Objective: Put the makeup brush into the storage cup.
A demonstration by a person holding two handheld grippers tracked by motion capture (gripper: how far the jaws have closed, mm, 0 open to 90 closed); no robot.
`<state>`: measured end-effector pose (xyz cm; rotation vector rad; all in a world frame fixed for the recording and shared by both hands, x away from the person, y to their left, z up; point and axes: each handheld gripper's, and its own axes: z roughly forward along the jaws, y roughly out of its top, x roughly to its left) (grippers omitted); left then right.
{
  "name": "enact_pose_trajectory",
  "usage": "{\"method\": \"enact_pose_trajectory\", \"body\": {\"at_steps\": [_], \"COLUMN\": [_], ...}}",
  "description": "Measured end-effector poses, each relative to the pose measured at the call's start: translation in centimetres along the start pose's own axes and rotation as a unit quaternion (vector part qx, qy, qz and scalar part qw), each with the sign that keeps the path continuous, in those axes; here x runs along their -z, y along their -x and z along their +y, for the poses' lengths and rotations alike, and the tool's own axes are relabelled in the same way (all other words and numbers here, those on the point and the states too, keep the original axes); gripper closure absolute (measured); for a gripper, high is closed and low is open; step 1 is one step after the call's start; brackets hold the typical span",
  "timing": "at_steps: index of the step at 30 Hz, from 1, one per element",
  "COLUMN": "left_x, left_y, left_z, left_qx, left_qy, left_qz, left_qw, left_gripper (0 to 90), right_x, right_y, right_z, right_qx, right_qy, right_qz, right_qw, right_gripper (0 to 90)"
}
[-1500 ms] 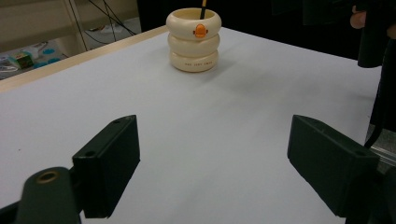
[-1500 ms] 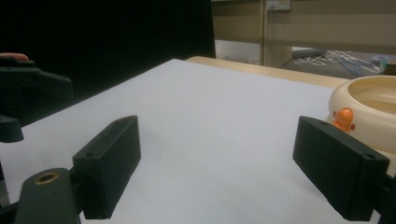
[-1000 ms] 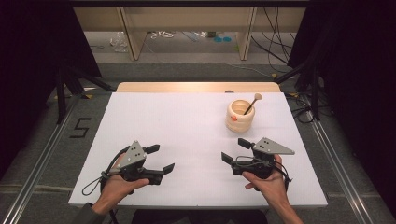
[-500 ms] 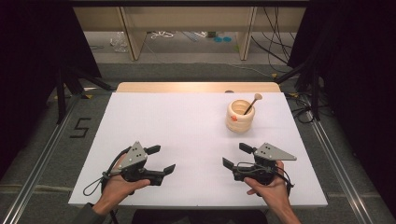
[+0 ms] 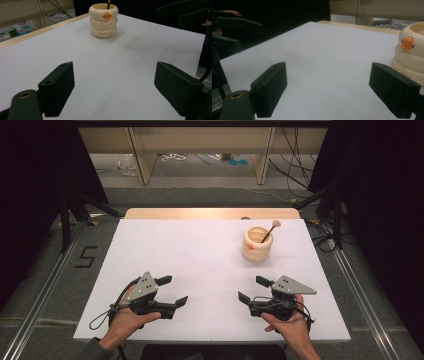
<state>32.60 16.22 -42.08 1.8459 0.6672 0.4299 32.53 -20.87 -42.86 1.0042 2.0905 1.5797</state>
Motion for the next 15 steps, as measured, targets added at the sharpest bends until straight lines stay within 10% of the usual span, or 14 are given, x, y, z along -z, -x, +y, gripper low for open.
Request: {"method": "enact_pose_trajectory", "body": {"at_steps": [15], "left_x": [0.02], "left_y": [-0.06], "left_z": [0.02], "left_qx": [-0.001], "left_qy": [-0.001], "left_qz": [0.001], "left_qw": [1.0], "left_gripper": [16.4], "right_x": [0.02], "right_y": [-0.04], "right_z": [0.04], "right_qx": [-0.001], "right_qy": [0.002], "right_qz": [0.002], "right_qw": [1.0], "right_gripper": [15.7]}}
